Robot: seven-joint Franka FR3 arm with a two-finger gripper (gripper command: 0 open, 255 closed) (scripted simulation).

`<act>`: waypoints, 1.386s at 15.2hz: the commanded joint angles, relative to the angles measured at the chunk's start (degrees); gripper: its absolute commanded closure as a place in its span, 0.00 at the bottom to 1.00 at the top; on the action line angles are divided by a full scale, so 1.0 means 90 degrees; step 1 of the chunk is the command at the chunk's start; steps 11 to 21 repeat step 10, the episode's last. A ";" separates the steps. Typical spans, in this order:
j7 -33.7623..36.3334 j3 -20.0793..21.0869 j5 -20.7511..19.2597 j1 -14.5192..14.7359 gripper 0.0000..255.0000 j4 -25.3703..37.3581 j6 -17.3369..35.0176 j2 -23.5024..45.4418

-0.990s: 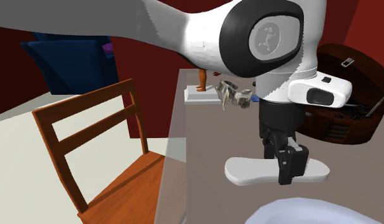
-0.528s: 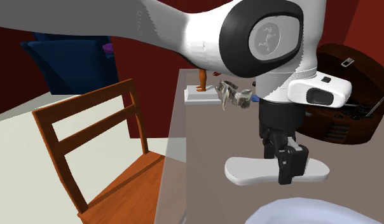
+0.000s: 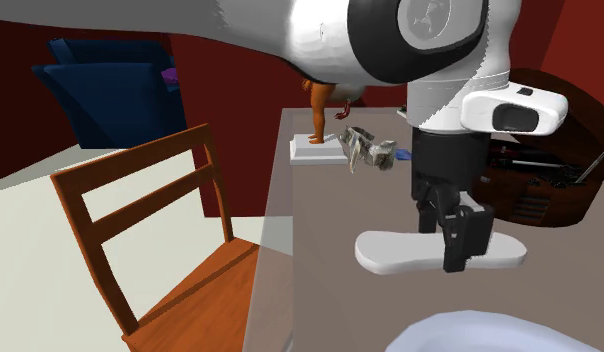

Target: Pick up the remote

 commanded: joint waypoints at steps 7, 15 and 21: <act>-0.0049 0.0007 0.0010 0.0012 1.00 0.0749 -0.0707 0.0041; -0.0055 0.0008 0.0010 0.0015 1.00 0.0869 -0.0811 0.0057; -0.0055 0.0008 0.0010 0.0015 1.00 0.0869 -0.0811 0.0057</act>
